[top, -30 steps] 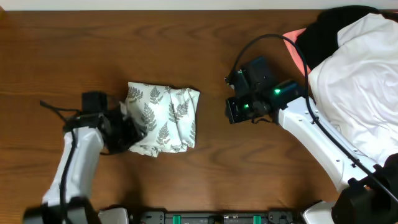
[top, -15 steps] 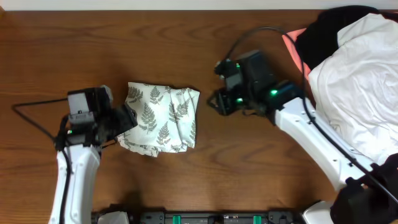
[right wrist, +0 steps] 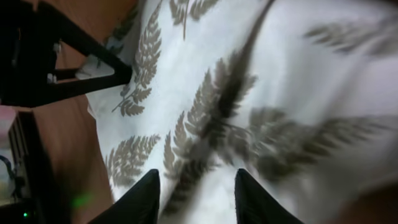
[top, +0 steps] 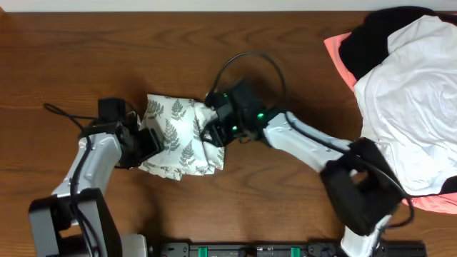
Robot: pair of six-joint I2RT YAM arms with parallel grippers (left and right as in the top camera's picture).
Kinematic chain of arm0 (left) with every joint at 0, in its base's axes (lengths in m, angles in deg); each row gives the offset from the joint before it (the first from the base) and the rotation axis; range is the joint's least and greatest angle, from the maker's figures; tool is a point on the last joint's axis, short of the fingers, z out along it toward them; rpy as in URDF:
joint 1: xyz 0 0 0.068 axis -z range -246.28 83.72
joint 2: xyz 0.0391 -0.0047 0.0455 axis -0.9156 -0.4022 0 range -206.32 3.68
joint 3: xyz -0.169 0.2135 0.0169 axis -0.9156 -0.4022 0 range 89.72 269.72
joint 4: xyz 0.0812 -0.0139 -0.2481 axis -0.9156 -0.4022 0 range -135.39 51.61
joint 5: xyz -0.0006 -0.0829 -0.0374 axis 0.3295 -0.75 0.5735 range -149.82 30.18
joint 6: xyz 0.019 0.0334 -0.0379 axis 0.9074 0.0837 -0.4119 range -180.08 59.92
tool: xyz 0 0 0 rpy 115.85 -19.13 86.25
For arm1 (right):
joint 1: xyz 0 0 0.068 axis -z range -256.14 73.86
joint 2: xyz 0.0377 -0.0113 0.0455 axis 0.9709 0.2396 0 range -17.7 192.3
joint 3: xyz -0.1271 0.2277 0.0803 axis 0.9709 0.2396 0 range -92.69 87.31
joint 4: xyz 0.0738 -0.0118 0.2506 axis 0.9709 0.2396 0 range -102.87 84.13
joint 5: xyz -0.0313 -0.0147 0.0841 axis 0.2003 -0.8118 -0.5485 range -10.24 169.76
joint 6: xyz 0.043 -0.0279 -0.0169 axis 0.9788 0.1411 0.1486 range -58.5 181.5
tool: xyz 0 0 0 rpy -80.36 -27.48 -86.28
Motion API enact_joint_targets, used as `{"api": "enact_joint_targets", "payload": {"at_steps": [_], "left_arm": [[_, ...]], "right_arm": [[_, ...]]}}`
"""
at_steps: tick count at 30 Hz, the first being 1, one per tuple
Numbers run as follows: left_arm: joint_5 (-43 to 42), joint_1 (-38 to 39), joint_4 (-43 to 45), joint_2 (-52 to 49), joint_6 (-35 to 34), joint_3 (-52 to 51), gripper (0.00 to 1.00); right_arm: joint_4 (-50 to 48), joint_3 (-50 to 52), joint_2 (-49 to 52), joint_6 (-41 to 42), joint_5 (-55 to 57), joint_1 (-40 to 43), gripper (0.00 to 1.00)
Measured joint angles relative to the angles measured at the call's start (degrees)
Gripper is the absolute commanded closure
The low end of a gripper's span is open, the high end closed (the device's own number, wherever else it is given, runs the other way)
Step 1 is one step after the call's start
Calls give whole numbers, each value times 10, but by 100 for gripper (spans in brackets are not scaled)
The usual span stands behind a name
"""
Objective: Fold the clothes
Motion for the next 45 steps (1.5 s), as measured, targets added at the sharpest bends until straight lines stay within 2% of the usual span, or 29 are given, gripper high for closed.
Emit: {"api": "enact_joint_targets", "payload": {"at_steps": [4,6,7,9,15,22,28,34,40,41,45], "left_arm": [[0,0,0,-2,0,0,34],[0,0,0,-2,0,0,34],[0,0,0,-2,0,0,34],[0,0,0,-2,0,0,34],[0,0,0,-2,0,0,34],[-5,0,-2,-2,0,0,34],[-1,0,-3,-3,0,0,34],[0,0,-3,-3,0,0,34],[0,0,-3,-3,0,0,33],[0,0,-3,-3,0,0,29],[0,0,-1,-3,0,0,21]], "right_arm": [[-18,0,21,3,-3,-8,59],[-21,0,27,5,-4,-8,62],[-24,0,28,6,-4,-8,68],[-32,0,28,6,-4,-8,99],[-37,0,28,12,-23,-8,99],[23,0,28,76,5,21,99],[58,0,28,96,23,61,99],[61,0,28,100,14,77,86],[61,0,28,92,-3,77,83],[61,0,28,87,-7,77,81],[65,0,11,68,-13,77,77]]}}
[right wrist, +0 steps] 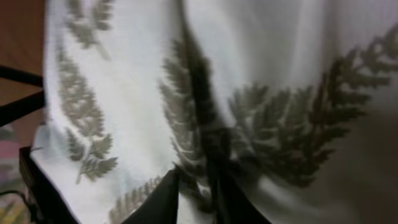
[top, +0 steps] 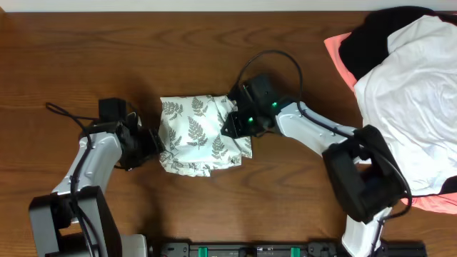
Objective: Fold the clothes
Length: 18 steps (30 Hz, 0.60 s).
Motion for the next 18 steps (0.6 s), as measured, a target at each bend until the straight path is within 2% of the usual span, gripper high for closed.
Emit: {"api": "enact_joint_targets", "payload": {"at_steps": [6,9,12,16,18], "left_arm": [[0,0,3,0,0,0,18],[0,0,6,0,0,0,18],[0,0,3,0,0,0,19],[23,-4,-7,0,-16,0,19],[38,-16,-5,0,-34,0,18]], "right_arm": [[45,0,-118,-15,57,9,83],[73,-3,-169,-15,93,20,81],[104,-4,-178,-28,93,29,70],[162,-3,-167,-103,63,9,60],[189,-3,-165,-145,80,-17,44]]}}
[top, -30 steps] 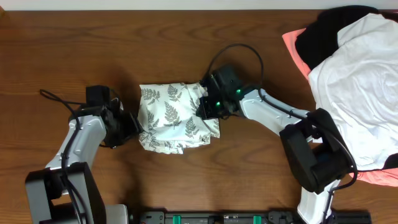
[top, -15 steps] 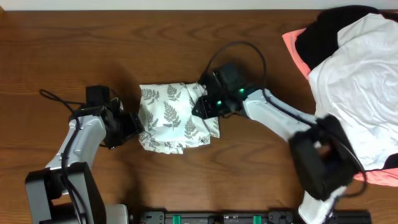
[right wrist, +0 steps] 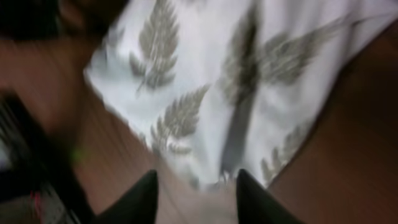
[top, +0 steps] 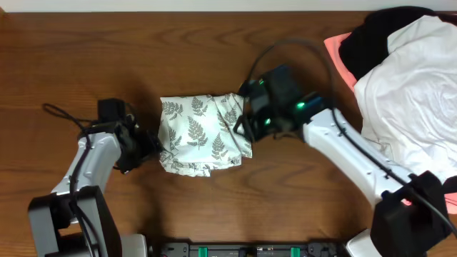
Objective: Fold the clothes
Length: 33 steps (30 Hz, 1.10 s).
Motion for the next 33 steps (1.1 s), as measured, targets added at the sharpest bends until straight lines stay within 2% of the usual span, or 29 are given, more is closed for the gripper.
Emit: {"api": "enact_joint_targets", "payload": {"at_steps": [1,5,10,14,20,26,33], "left_arm": [[7,-10,5,0,-10,0,18],[23,-49,18,0,-33,0,18],[29,-83,16,0,-48,0,16],[31,-89,12,0,-54,0,15],[31,-89,12,0,-56,0,14],[31,-89,12,0,-56,0,14],[31,-89,10,0,-56,0,14]], "right_arm": [[8,0,0,-17,16,-14,36],[12,0,0,-101,92,-66,23],[6,0,1,-190,156,-108,20],[5,0,19,-223,217,-146,16],[2,0,70,-257,273,-188,2],[-51,0,89,-264,355,-227,1],[-86,0,89,-264,380,-232,1]]}}
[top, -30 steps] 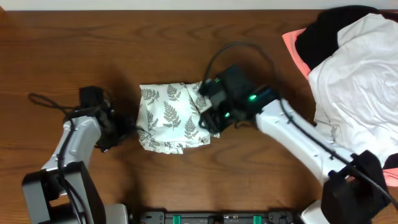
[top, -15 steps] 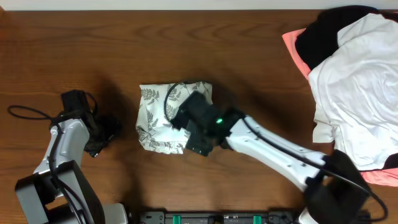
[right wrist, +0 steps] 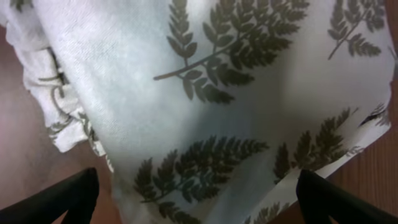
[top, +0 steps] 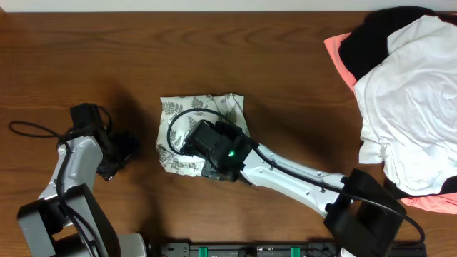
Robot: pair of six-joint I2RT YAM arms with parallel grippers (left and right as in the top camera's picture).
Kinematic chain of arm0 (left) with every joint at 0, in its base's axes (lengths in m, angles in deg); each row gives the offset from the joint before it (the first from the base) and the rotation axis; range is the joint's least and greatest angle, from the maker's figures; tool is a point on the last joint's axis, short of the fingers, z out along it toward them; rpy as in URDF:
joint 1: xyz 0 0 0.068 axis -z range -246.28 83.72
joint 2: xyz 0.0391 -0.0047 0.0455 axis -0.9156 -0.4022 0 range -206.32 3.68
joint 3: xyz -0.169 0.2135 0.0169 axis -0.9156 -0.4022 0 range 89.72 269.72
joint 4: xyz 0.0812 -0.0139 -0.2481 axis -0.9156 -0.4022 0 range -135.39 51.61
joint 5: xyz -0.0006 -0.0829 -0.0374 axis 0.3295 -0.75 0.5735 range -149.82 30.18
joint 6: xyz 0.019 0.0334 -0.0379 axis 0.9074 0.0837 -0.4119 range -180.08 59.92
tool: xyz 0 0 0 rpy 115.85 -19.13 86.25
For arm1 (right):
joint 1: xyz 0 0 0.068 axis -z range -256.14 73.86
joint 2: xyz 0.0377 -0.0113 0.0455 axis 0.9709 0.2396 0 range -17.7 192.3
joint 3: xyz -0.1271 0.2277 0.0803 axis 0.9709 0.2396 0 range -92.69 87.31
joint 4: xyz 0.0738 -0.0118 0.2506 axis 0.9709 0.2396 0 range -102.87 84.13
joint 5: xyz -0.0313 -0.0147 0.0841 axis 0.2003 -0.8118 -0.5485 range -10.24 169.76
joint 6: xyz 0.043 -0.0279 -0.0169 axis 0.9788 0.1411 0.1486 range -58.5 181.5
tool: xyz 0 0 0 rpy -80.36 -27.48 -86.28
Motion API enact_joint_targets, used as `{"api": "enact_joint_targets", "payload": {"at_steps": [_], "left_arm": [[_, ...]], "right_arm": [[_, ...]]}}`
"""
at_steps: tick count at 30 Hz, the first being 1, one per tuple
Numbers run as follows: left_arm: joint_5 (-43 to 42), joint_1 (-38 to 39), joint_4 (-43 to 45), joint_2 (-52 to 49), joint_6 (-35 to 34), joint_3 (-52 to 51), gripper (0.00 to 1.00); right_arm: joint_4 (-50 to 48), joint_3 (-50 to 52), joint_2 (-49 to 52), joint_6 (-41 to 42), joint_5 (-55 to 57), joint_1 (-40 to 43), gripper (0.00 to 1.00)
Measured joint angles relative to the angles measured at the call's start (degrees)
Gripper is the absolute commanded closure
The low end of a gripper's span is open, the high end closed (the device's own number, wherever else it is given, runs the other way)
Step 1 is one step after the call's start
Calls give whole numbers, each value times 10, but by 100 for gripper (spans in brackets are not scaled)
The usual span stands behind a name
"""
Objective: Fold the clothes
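A white cloth with a dark fern print (top: pixel 203 113) lies folded into a small bundle at the table's middle. My right gripper (top: pixel 200 144) sits on top of its lower half. In the right wrist view the cloth (right wrist: pixel 205 93) fills the frame, and the right gripper (right wrist: pixel 199 204) is wide open with its dark fingertips (right wrist: pixel 68 196) at the two bottom corners and nothing between them. My left gripper (top: pixel 123 151) is left of the cloth, apart from it over bare wood. Whether the left jaws are open or shut is not clear.
A heap of other clothes fills the right end of the table: a white garment (top: pixel 410 93) over a black one (top: pixel 375 32) and a coral one (top: pixel 335 53). The table's front edge with a black rail (top: pixel 250 250) runs along the bottom.
My right gripper has gone from the cloth's right edge to above its lower middle, with jaws much wider. My left gripper has left the cloth's left edge and now stands further left.
First both grippers were at the sides of a crumpled bundle. Then the cloth lay further right as a flatter rectangle, the right fingers close together at its right edge. Then the right jaws were apart there. Now the bundle lies alone, the right gripper open over it.
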Motion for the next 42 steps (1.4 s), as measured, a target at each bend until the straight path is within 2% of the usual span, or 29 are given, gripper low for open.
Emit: {"api": "enact_joint_targets", "payload": {"at_steps": [9,14,16,21,22,33,42], "left_arm": [[0,0,0,0,0,0,14],[0,0,-1,0,0,0,14],[0,0,-2,0,0,0,13],[0,0,-2,0,0,0,14],[0,0,-2,0,0,0,14],[0,0,-4,0,0,0,14],[0,0,-4,0,0,0,14]], "right_arm": [[0,0,3,0,-18,0,1],[-13,0,24,4,-21,0,9],[-21,0,35,7,-22,0,23],[-39,0,46,25,-21,0,93],[-44,0,46,29,-17,0,99],[-49,0,35,67,52,0,99],[-50,-37,-20,68,21,-2,99]]}}
